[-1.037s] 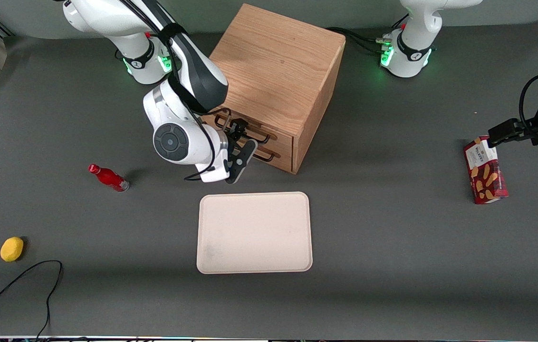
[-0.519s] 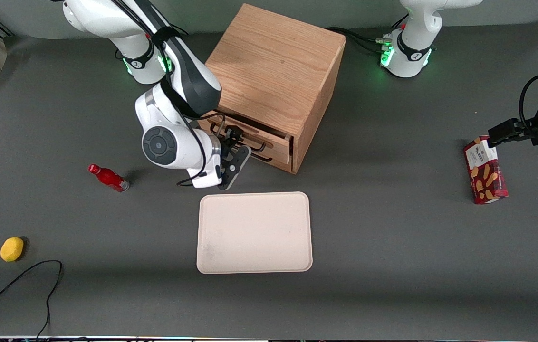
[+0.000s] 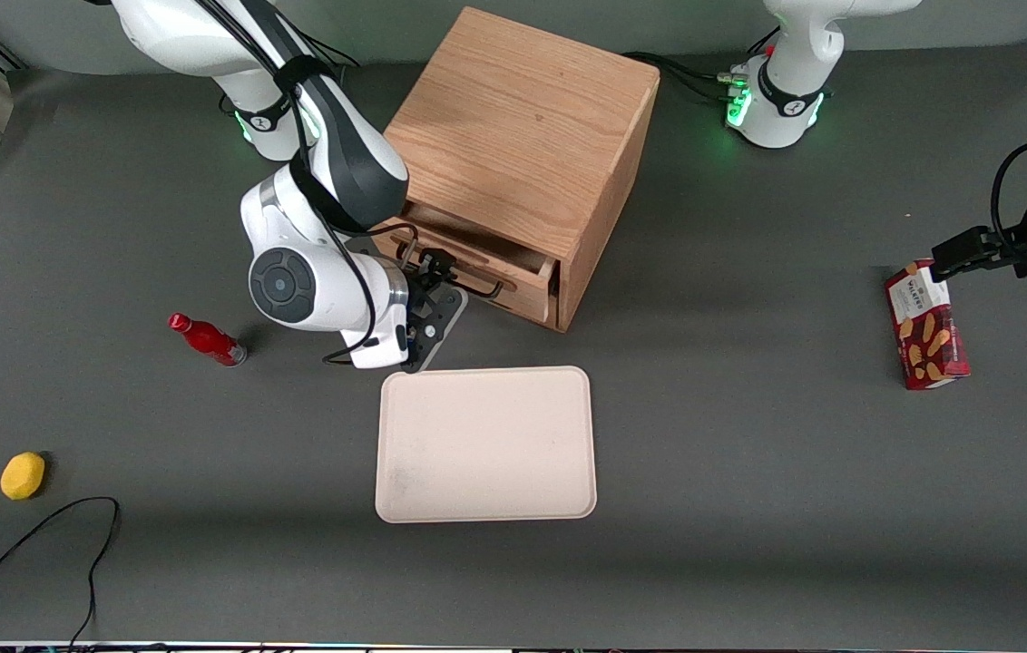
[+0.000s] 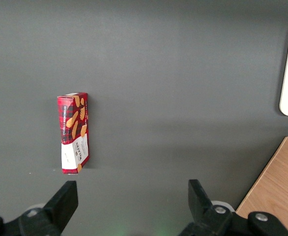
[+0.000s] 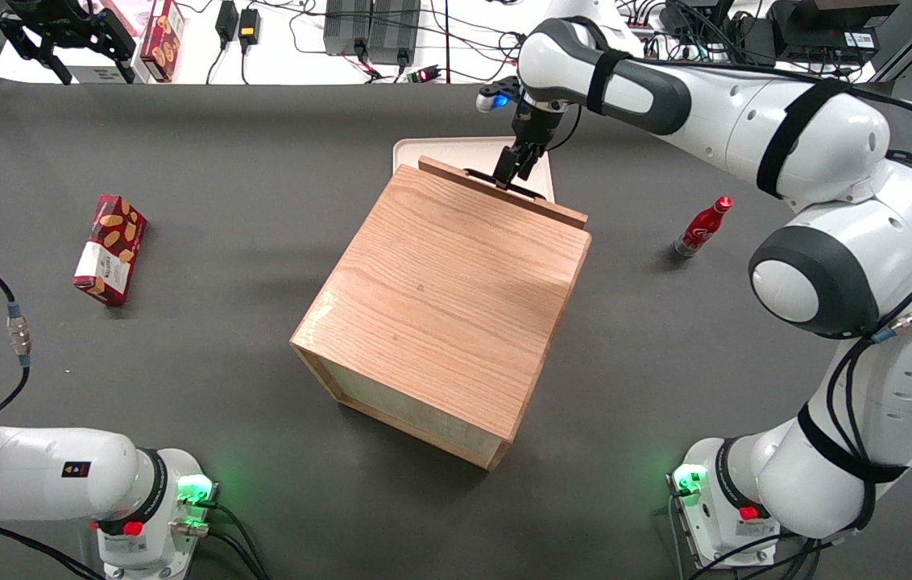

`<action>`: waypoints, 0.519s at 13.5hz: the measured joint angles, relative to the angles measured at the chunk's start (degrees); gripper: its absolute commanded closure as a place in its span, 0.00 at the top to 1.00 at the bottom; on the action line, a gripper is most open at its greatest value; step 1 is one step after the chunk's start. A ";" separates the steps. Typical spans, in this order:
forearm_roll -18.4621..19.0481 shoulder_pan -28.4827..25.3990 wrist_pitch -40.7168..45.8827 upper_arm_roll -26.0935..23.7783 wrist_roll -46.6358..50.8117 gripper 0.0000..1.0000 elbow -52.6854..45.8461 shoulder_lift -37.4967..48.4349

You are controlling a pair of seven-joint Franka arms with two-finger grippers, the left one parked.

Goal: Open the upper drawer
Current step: 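Pull the upper drawer outward by its handle with the right gripper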

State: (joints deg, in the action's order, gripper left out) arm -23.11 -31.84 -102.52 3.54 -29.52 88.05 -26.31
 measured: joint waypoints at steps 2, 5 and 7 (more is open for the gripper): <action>0.00 0.14 0.00 0.01 -0.38 1.00 -0.59 -0.50; 0.00 1.05 0.00 0.04 -0.71 1.00 -1.37 -1.16; 0.00 1.75 0.00 0.05 -1.67 1.00 -2.02 -1.73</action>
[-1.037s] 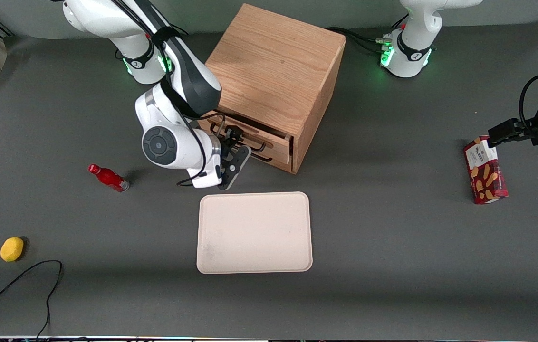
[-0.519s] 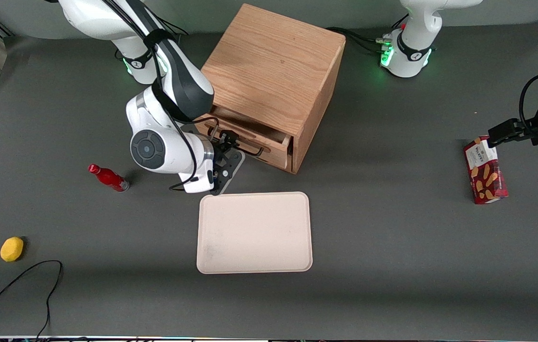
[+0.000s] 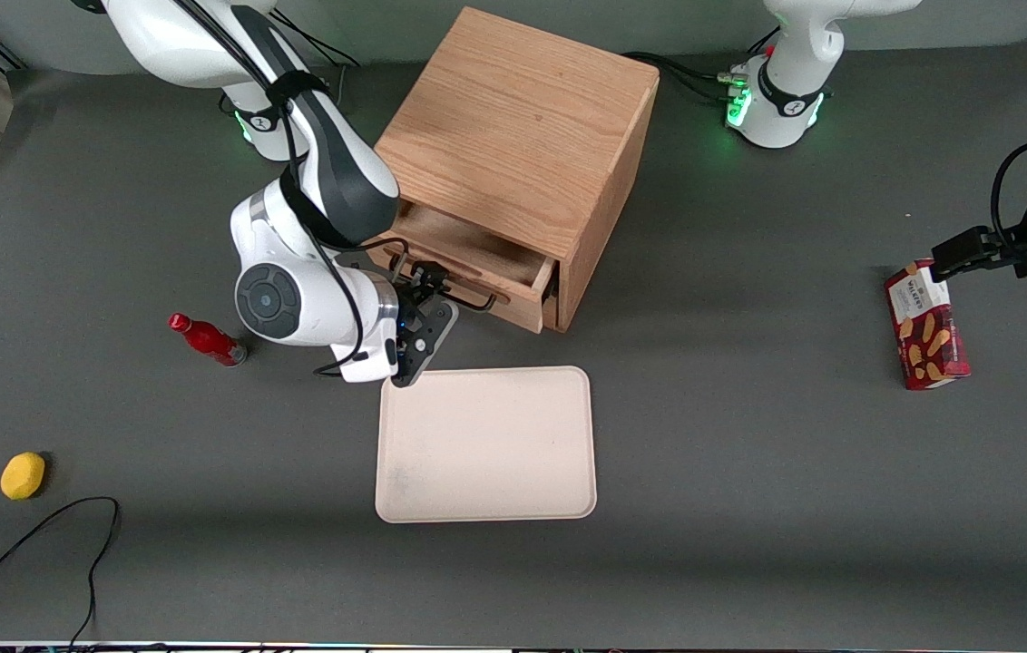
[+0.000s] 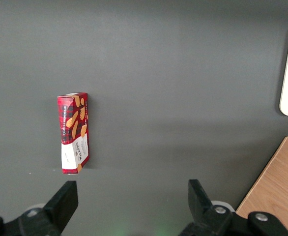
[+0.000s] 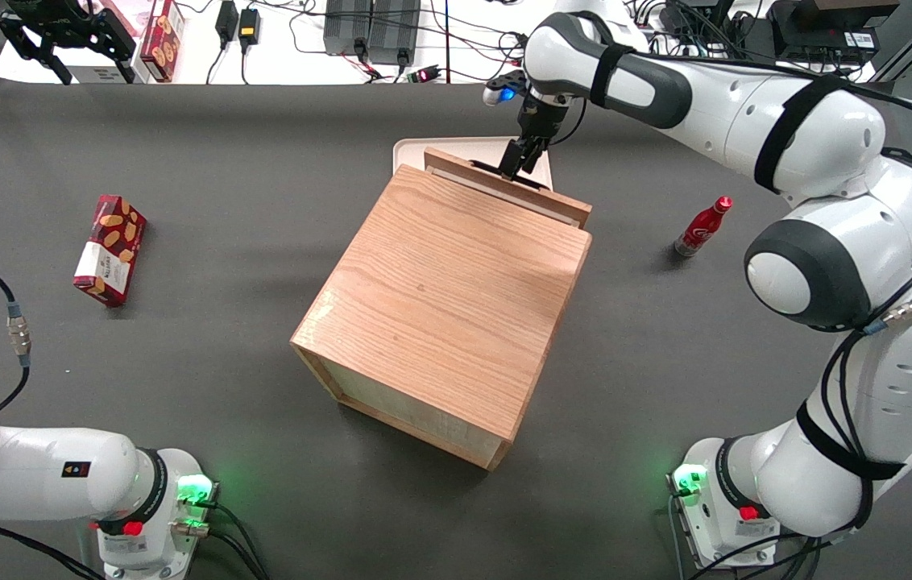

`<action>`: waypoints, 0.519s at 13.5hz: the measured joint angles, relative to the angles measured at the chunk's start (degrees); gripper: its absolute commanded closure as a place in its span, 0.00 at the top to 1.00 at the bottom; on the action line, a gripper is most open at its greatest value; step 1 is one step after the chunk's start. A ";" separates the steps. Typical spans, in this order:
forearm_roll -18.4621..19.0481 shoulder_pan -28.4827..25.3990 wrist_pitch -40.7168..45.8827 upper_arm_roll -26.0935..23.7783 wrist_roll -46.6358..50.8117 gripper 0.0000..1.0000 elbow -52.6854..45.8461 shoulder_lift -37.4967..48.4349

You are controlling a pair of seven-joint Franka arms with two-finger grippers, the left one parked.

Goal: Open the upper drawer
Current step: 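Pull the upper drawer outward by its handle with the right gripper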

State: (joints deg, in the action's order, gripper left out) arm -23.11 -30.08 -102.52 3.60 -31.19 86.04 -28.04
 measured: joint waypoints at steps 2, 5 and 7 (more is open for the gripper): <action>0.00 0.19 0.00 -0.01 -0.30 1.00 -0.84 -0.70; 0.00 0.48 0.00 0.01 -0.61 1.00 -1.22 -0.96; 0.00 1.61 -0.01 0.03 -1.27 1.00 -1.50 -1.23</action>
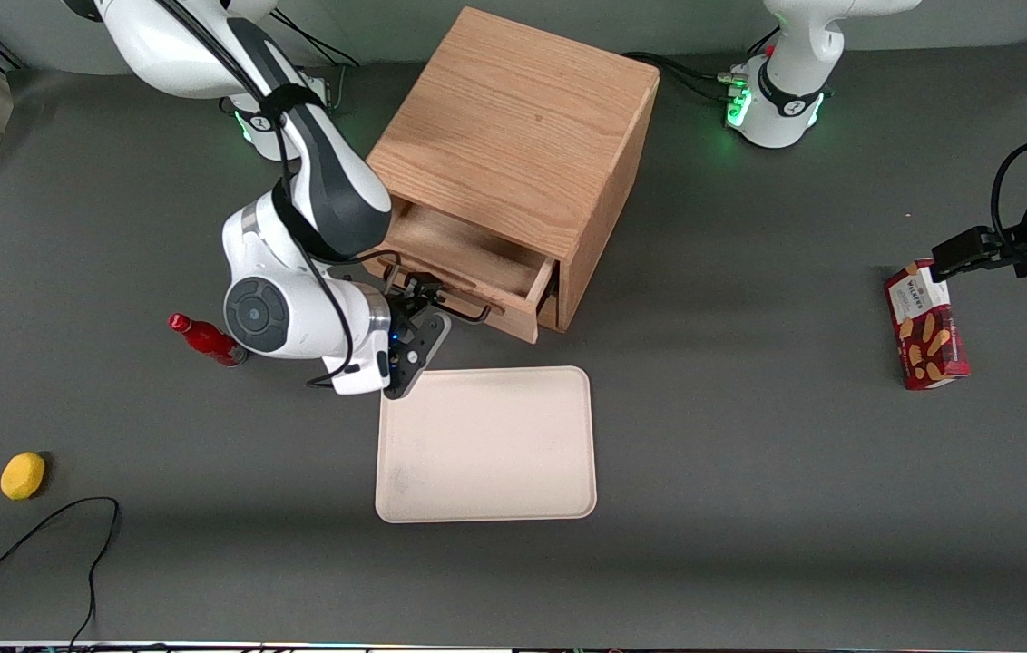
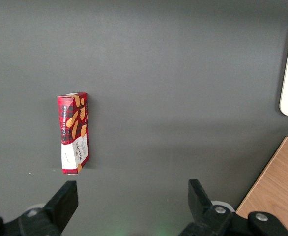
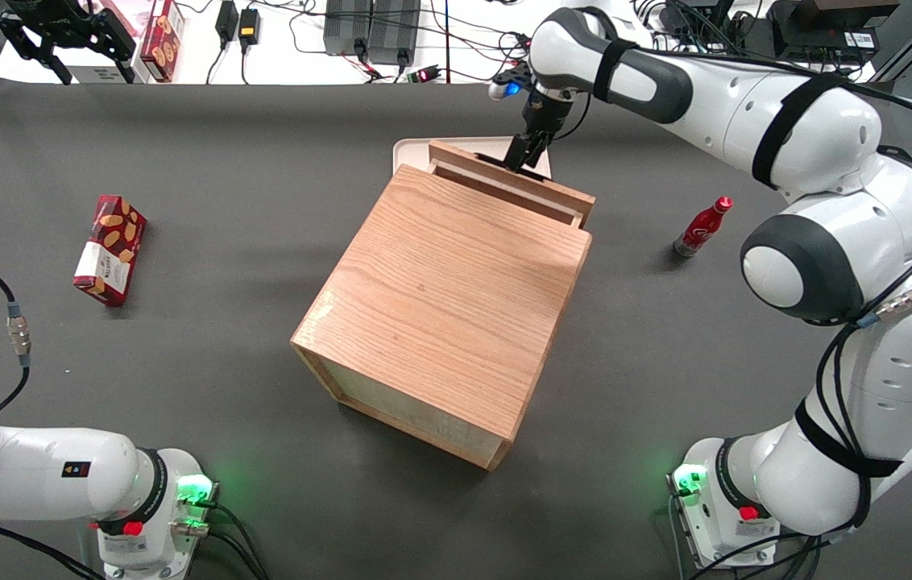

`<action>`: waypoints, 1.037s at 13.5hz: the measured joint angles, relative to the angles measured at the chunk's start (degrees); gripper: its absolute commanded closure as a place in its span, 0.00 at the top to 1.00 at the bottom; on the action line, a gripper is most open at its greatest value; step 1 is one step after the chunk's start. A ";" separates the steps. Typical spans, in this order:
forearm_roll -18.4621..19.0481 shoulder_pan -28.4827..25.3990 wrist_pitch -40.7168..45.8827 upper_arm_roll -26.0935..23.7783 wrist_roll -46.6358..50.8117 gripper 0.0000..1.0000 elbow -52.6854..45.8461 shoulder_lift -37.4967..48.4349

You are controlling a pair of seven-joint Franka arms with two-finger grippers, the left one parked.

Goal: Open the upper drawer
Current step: 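Pull the upper drawer outward by its handle with the right gripper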

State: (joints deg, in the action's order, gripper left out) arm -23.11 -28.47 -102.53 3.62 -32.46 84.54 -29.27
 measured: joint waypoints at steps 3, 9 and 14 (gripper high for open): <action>0.00 1.15 0.00 0.00 -1.17 1.00 -0.89 -0.35; 0.00 1.89 0.00 0.01 -1.30 1.00 -2.15 -1.02; 0.00 2.62 0.02 0.01 -1.57 1.00 -3.96 -2.30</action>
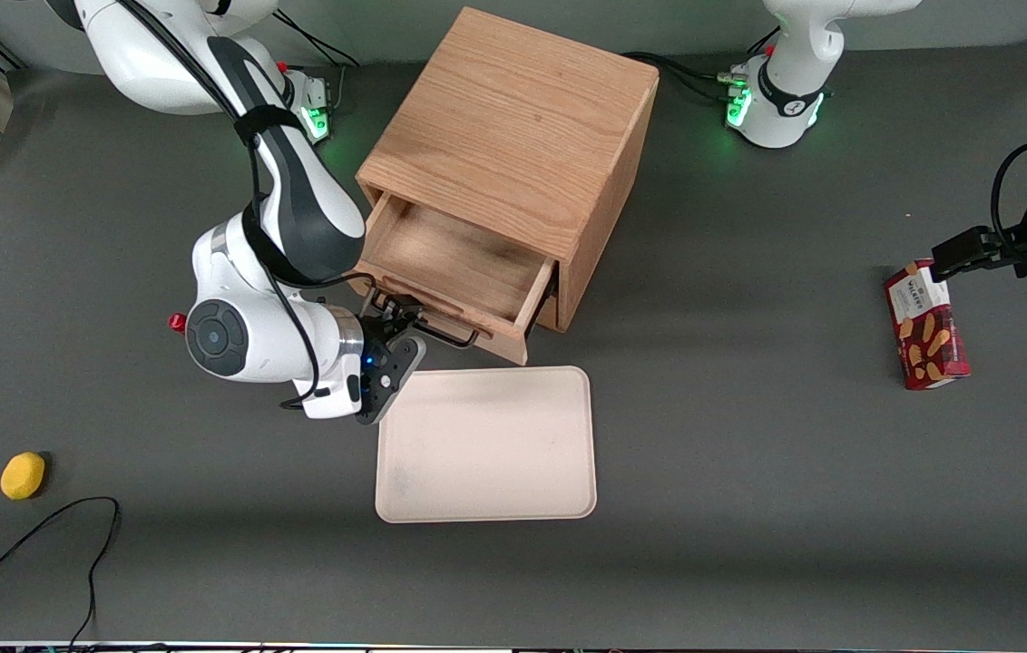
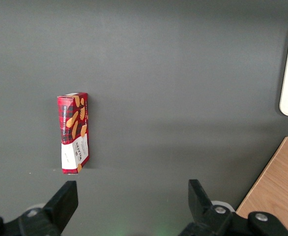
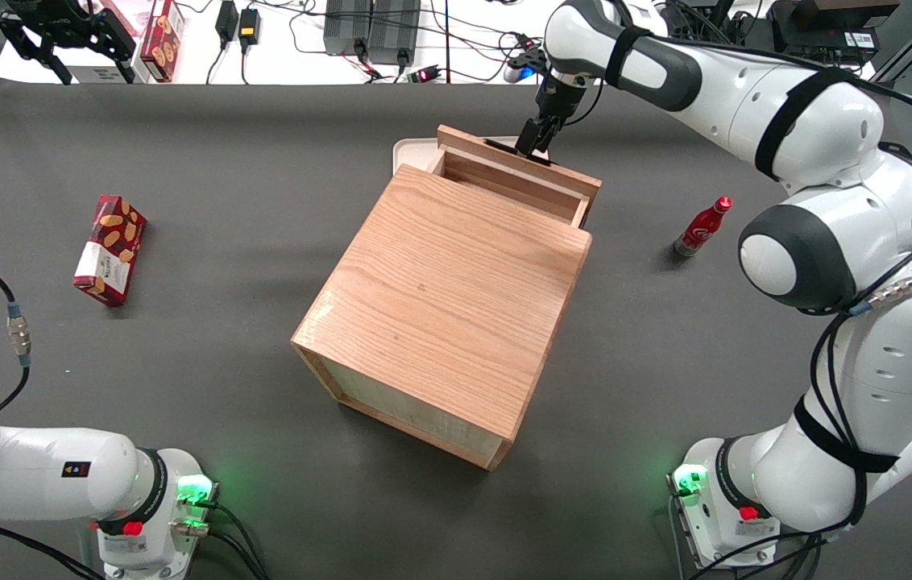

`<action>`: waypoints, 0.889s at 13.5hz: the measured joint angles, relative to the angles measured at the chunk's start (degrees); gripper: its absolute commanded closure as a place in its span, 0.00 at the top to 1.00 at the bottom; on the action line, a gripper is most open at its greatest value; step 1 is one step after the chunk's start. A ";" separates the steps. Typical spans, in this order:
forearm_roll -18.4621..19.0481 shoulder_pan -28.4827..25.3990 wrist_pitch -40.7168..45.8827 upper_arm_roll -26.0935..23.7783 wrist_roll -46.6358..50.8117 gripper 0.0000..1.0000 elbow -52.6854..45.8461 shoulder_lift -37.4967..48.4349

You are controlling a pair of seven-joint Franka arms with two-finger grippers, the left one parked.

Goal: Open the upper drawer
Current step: 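Pull the upper drawer outward by its handle with the right gripper, then keep pulling the drawer further open with the right gripper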

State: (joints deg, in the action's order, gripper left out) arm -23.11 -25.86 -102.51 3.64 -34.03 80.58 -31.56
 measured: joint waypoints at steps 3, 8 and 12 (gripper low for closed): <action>0.00 0.20 0.00 0.01 -0.06 1.00 -1.30 -0.91; 0.00 1.64 0.00 0.03 -1.20 1.00 -3.47 -2.41; 0.00 2.93 0.00 0.03 -2.81 1.00 -4.35 -3.36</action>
State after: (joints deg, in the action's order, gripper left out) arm -23.11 -22.93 -102.50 3.67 -36.85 76.23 -34.93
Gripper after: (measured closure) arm 0.000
